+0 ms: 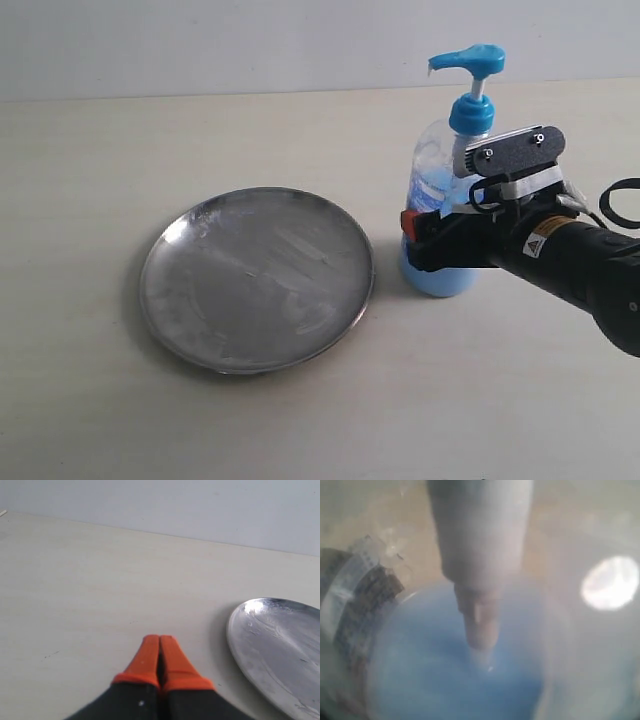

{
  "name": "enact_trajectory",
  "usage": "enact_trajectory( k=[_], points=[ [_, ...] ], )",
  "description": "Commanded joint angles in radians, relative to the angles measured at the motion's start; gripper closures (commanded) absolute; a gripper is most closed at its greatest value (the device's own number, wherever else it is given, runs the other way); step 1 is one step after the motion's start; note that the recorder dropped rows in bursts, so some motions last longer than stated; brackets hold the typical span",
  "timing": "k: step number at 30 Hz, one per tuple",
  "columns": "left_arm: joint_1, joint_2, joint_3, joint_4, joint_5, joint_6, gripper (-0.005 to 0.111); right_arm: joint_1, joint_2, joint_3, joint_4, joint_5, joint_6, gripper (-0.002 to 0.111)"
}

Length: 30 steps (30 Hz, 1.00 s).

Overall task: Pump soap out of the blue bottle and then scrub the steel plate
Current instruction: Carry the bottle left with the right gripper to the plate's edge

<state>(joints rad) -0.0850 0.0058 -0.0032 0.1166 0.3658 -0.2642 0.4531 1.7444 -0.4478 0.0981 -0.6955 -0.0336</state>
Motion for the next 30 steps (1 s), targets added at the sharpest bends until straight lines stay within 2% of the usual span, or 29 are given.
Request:
enact_trajectory(
  k=[1, 14, 17, 20, 25, 30],
  points=[
    [0.002, -0.006, 0.003, 0.003, -0.002, 0.002, 0.107, 0.001, -0.005, 0.003, -0.07, -0.05, -0.031, 0.106],
    [0.002, -0.006, 0.003, 0.003, -0.002, 0.002, 0.107, 0.001, -0.14, 0.003, -0.072, 0.103, -0.101, 0.108],
    [0.002, -0.006, 0.003, 0.003, -0.002, 0.002, 0.107, 0.031, -0.14, 0.003, -0.049, 0.127, -0.129, 0.108],
    [0.002, -0.006, 0.003, 0.003, -0.002, 0.002, 0.107, 0.098, -0.14, 0.003, 0.095, 0.133, -0.263, 0.108],
    [0.002, -0.006, 0.003, 0.003, -0.002, 0.002, 0.107, 0.209, -0.14, 0.003, 0.459, 0.125, -0.576, 0.108],
    [0.002, -0.006, 0.003, 0.003, -0.002, 0.002, 0.107, 0.269, -0.14, 0.001, 0.585, 0.106, -0.64, 0.108]
  ],
)
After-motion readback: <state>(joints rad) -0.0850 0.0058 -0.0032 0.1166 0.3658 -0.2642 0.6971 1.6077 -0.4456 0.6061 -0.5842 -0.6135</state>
